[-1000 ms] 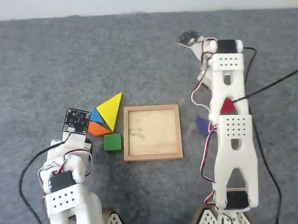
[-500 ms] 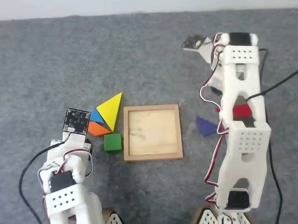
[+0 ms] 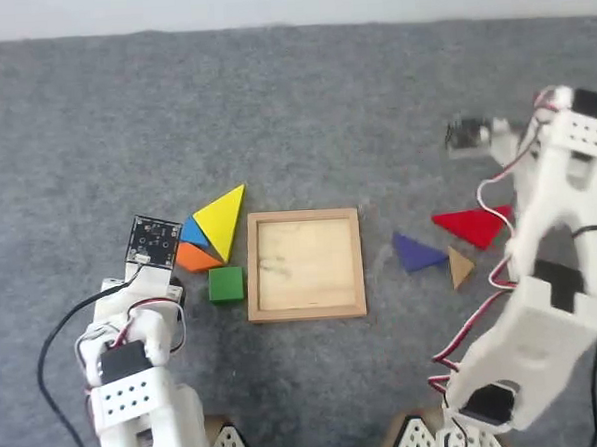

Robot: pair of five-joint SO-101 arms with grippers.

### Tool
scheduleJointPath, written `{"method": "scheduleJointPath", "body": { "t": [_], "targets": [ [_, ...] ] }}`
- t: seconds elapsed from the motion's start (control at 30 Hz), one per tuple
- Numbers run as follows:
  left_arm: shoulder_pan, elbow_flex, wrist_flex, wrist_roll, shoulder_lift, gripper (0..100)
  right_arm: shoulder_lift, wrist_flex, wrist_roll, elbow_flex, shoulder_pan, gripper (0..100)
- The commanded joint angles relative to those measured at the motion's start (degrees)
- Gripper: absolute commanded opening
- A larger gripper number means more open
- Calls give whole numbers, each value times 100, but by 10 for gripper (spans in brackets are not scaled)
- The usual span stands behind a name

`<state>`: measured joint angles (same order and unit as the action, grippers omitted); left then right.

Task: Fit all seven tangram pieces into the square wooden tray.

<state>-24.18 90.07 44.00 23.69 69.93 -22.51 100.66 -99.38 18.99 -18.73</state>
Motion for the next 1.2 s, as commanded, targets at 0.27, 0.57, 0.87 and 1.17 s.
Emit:
{"method": "scheduleJointPath", "body": {
  "t": [0.27, 0.57, 0.87, 1.17],
  "targets": [
    [44, -66, -132, 62, 132, 181, -673, 84, -1767, 70, 409, 489],
    [53, -66, -149, 62, 132, 181, -1824, 101, -1767, 791, 479, 489],
    [53, -66, -158, 62, 132, 181, -2229, -400, -1662, 879, 479, 489],
    [53, -66, -158, 62, 132, 181, -2273, -523, -1530, 1134, 418, 482]
  ]
}}
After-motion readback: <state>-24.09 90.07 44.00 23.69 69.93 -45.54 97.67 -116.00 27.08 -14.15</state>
